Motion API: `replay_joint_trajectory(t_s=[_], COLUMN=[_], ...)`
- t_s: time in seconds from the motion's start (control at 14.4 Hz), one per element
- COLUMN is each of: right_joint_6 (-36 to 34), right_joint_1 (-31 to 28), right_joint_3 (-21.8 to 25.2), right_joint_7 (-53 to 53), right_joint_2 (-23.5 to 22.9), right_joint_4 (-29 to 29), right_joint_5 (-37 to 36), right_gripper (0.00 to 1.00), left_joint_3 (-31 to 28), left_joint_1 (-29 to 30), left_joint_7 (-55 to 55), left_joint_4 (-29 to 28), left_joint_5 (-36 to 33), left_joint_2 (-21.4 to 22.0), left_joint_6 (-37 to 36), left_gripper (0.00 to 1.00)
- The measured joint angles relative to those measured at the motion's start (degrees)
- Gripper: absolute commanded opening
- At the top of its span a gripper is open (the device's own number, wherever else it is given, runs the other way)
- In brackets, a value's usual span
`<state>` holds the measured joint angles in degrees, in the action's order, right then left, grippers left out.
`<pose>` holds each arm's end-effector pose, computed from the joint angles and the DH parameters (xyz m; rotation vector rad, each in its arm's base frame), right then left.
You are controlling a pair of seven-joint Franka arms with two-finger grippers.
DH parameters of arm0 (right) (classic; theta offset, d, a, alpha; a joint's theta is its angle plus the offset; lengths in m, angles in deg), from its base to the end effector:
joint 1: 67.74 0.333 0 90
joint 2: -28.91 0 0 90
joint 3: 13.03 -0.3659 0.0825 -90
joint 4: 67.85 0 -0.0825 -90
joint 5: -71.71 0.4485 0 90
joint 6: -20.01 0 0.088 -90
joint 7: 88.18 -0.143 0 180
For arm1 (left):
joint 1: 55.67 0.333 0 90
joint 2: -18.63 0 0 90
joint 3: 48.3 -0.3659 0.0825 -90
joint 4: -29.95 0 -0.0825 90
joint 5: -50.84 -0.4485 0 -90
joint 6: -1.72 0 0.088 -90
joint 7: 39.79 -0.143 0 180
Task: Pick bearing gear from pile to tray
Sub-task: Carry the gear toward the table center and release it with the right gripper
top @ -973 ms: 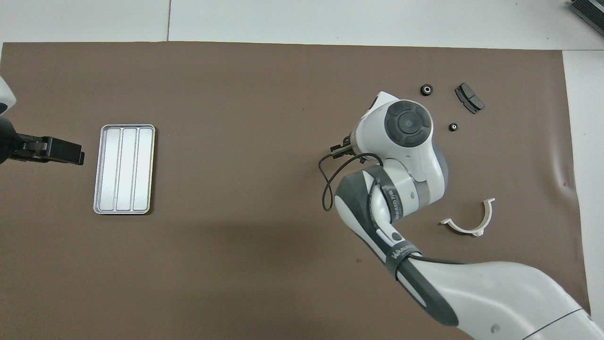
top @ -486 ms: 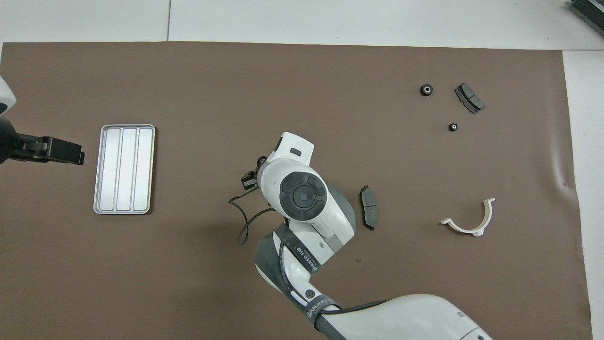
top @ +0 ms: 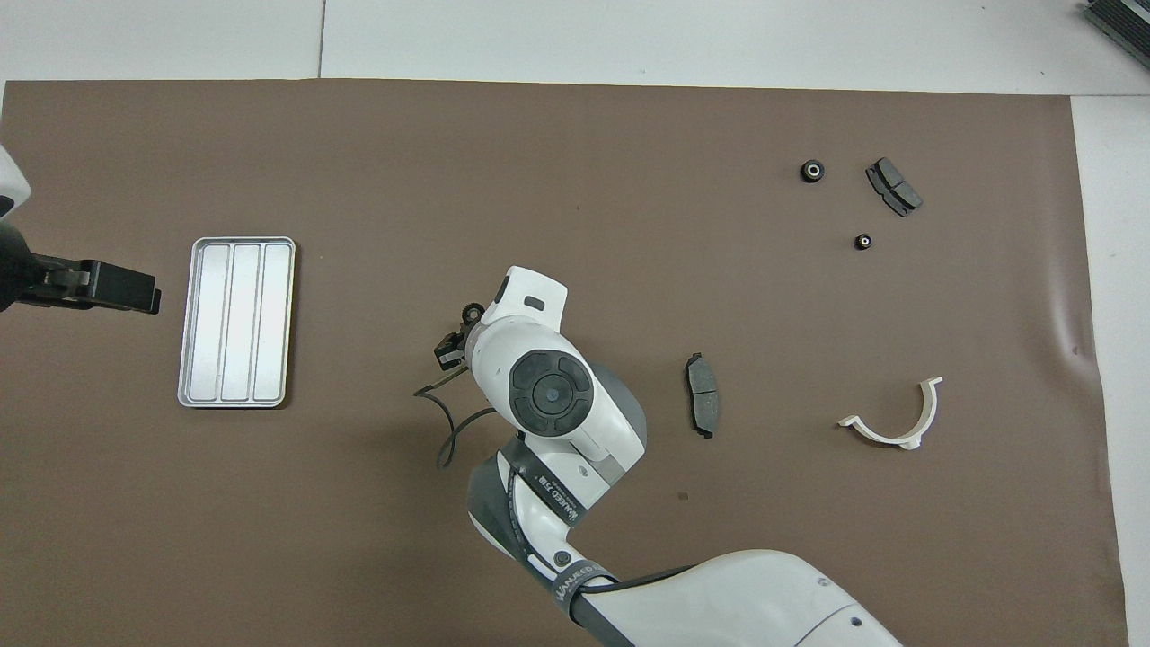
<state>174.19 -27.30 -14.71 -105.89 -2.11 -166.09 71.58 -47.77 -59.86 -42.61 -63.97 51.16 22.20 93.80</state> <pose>0.5943 0.5338 0.2917 -2.8016 -0.5976 -0.5398 0.5987 -0.0504 0.6428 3.1290 -0.2060 0.0472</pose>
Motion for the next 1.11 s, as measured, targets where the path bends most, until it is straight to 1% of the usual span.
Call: replay_joint_trajectory(t_s=[0.14, 0.35, 0.49, 0.63, 0.83, 0.97, 1.11], right_joint_6=[0.8, 1.6, 0.8, -3.7, -13.0, -16.1, -17.3], right_joint_1=[0.6, 1.0, 0.2, -2.8, -8.5, -13.2, -18.2], right_joint_3=[0.0, 0.1, 0.5, 0.8, 0.9, 1.0, 1.0], right_joint_7=[0.0, 0.0, 0.0, 0.4, 5.5, 10.7, 15.4], right_joint_2=[-0.6, -1.4, -1.4, -1.4, -1.1, -0.4, 0.0], right_joint_4=[0.0, 0.4, 0.9, 2.6, 7.2, 8.5, 8.8], right_joint_5=[0.0, 0.0, 0.0, 0.0, 0.0, 0.0, 0.0], right_gripper=[0.9, 0.9, 0.9, 0.89, 0.89, 0.89, 0.89], left_joint_3=[0.0, 0.0, 0.0, 0.0, 0.0, 0.0, 0.0], left_joint_1=[0.0, 0.0, 0.0, 0.0, 0.0, 0.0, 0.0], left_joint_7=[0.0, 0.0, 0.0, 0.0, 0.0, 0.0, 0.0], left_joint_4=[0.0, 0.0, 0.0, 0.0, 0.0, 0.0, 0.0], left_joint_5=[0.0, 0.0, 0.0, 0.0, 0.0, 0.0, 0.0], left_joint_2=[0.0, 0.0, 0.0, 0.0, 0.0, 0.0, 0.0], left_joint_6=[0.0, 0.0, 0.0, 0.0, 0.0, 0.0, 0.0], left_gripper=[1.0, 1.0, 1.0, 1.0, 1.0, 1.0, 1.0])
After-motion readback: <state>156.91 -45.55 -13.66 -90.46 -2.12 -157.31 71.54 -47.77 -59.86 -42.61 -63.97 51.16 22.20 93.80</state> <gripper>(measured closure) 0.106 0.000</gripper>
